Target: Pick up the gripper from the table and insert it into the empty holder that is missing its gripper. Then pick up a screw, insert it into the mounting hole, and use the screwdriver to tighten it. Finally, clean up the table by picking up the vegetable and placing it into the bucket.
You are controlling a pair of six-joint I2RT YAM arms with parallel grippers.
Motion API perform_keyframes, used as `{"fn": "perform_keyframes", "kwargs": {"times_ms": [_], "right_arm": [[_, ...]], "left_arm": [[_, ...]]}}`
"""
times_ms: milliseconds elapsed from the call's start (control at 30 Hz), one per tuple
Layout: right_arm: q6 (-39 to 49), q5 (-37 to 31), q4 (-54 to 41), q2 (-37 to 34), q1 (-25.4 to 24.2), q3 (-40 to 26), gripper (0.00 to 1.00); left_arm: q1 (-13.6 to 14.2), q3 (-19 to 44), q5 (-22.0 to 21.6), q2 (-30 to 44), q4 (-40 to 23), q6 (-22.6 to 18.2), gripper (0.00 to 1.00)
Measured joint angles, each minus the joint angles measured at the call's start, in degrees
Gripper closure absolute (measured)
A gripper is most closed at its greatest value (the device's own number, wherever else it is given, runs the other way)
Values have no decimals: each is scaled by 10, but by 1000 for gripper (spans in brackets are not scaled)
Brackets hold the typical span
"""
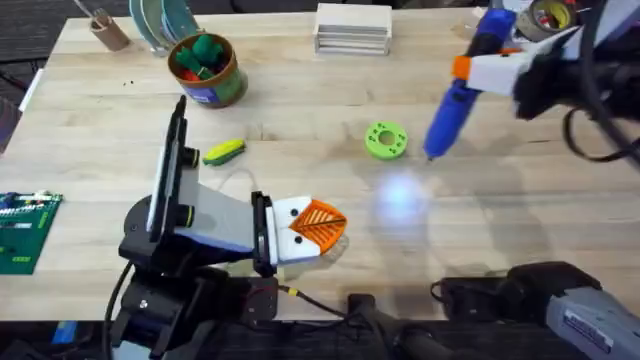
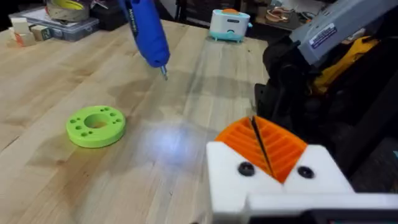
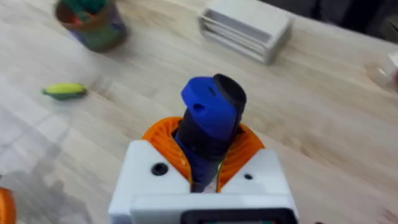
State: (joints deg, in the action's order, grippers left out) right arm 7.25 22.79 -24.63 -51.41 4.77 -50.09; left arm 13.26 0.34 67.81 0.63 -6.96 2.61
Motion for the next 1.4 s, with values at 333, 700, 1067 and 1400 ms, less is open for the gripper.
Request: {"fn": "perform_keyframes", "kwargs": {"times_ms": [333, 700, 1067, 1400], "right_arm": [[-74, 3, 183, 9, 150, 40, 824], [-70, 9, 341, -2, 269, 40, 836], [-8, 9, 407, -20, 369, 40, 845], [1, 9, 425, -27, 430, 40, 853]], "left_arm": [[0, 0, 0, 0, 0, 0, 992], [0, 0, 0, 0, 0, 0, 992], [0, 0, 0, 0, 0, 0, 992], [0, 0, 0, 0, 0, 0, 992]]}}
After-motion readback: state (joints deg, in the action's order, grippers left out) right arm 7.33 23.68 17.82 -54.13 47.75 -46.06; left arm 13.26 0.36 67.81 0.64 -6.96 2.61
